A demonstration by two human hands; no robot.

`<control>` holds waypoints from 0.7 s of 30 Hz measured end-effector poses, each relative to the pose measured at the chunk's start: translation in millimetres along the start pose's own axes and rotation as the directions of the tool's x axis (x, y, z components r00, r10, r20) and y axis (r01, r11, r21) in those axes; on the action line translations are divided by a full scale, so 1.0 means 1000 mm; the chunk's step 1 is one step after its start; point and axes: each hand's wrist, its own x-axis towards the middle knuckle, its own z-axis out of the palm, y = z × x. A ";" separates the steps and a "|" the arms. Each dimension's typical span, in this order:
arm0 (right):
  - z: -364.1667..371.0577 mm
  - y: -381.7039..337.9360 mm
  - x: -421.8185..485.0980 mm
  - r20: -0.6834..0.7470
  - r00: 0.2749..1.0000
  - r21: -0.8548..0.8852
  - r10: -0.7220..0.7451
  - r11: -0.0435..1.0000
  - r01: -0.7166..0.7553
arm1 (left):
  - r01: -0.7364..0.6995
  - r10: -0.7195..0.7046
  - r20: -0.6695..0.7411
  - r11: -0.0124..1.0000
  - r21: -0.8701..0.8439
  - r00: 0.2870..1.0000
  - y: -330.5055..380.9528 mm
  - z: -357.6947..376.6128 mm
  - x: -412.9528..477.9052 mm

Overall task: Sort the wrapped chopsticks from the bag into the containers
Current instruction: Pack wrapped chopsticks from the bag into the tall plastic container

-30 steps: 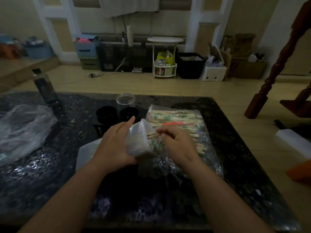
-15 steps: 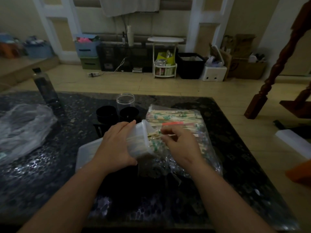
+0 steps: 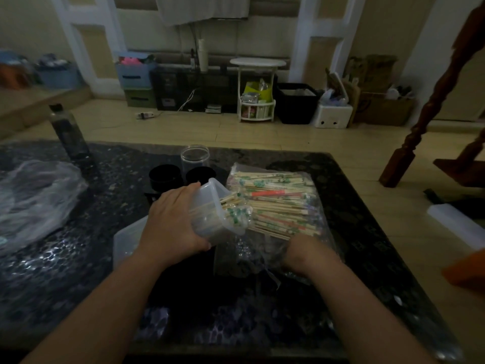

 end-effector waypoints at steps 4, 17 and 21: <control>0.012 0.010 0.006 0.023 0.993 -0.008 0.113 0.994 -0.113 | -0.001 0.001 -0.011 1.000 -0.006 1.000 0.000 0.001 -0.002; 0.040 0.011 0.044 -0.222 0.971 0.216 -0.091 0.966 0.140 | 0.012 -0.012 0.002 1.000 -0.004 1.000 -0.002 0.002 0.002; 0.047 0.009 0.051 -0.251 0.950 0.013 -0.184 0.981 0.193 | 0.007 -0.007 0.020 1.000 -0.010 1.000 -0.003 0.004 0.003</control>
